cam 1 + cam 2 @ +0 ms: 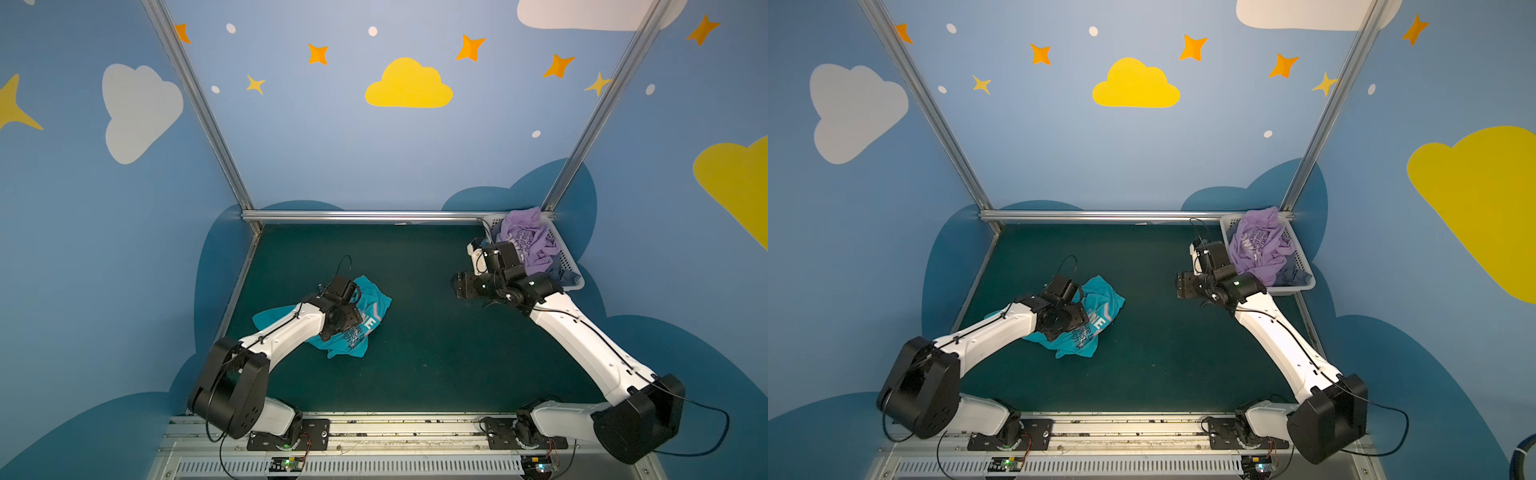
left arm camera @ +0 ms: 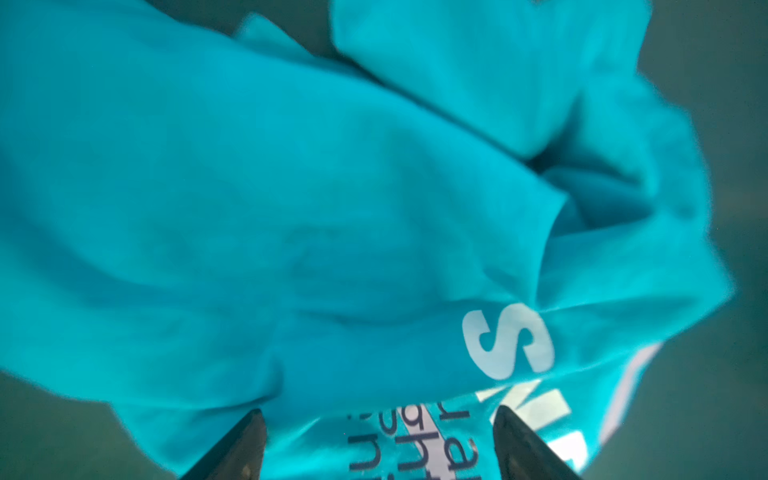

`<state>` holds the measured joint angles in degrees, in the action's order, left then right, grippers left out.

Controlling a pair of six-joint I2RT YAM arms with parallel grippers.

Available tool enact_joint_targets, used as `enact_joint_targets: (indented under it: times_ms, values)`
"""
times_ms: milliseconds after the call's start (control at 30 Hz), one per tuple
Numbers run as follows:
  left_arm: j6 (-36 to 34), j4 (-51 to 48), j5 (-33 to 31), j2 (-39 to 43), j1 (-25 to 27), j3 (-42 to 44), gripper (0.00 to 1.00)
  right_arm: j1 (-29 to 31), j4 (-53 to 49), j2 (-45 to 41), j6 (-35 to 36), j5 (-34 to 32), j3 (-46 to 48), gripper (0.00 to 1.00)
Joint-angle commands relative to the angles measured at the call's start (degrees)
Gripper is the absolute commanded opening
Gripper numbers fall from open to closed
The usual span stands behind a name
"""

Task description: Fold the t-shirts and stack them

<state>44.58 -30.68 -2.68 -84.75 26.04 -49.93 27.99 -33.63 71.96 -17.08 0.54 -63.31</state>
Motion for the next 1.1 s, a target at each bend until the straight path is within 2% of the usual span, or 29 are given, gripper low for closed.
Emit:
enact_joint_targets:
  times_ms: [0,33,67,133,200,233,433,567,700,867,933,967,1000,1033,1067]
  values:
    - [-0.85,2.05,1.24,-3.57,2.31,-2.57,0.63,0.73,10.22,-4.73,-4.60,7.37,6.57,0.78]
    - [-0.95,2.11,1.52,-4.90,3.11,-3.49,0.44,0.92,11.61,-6.28,-6.00,7.28,8.46,0.78]
    - [-1.10,2.03,1.53,-5.97,3.98,-4.40,0.30,1.16,12.88,-7.58,-7.08,6.56,10.03,0.78]
    - [-1.18,0.92,1.21,-7.67,5.49,-7.00,0.15,1.30,13.63,-9.14,-7.36,5.14,12.06,0.78]
    - [-1.99,-1.13,1.75,-8.90,6.62,-11.02,0.05,1.28,12.41,-9.48,-7.10,4.02,12.09,0.78]
    - [-2.40,-2.63,1.80,-9.15,7.20,-13.69,0.04,1.33,11.66,-9.22,-6.79,3.80,11.82,0.78]
    - [-5.47,-7.43,3.31,-5.55,9.36,-28.09,0.04,1.60,12.57,-4.56,-7.18,8.14,10.84,0.74]
    - [-5.88,-8.85,1.36,0.18,9.27,-32.28,0.04,3.46,14.57,-0.58,-8.43,10.01,10.19,0.73]
    - [-3.77,-8.66,-7.12,9.06,8.98,-27.53,0.04,6.74,15.51,2.61,-7.88,9.88,8.44,0.73]
    - [1.49,-12.81,-18.65,23.24,7.68,-14.18,0.04,10.86,15.87,7.67,-6.85,7.88,5.32,0.75]
    - [5.03,-15.55,-20.25,28.08,7.36,-8.06,0.05,11.73,15.86,10.44,-7.19,8.16,3.83,0.75]
    - [6.99,-16.43,-19.68,30.27,7.27,-4.55,0.08,12.18,15.84,11.96,-7.45,8.33,3.09,0.76]
    - [8.56,-16.53,-18.33,31.87,7.20,-1.47,0.16,12.57,15.83,13.48,-7.73,8.55,2.28,0.76]
    - [9.79,-15.99,-16.20,33.41,7.18,2.00,0.32,12.95,15.63,15.25,-7.98,8.83,1.32,0.76]
    - [11.21,-15.73,-14.43,34.58,7.22,4.73,0.52,13.37,15.09,17.08,-8.35,9.18,0.04,0.76]
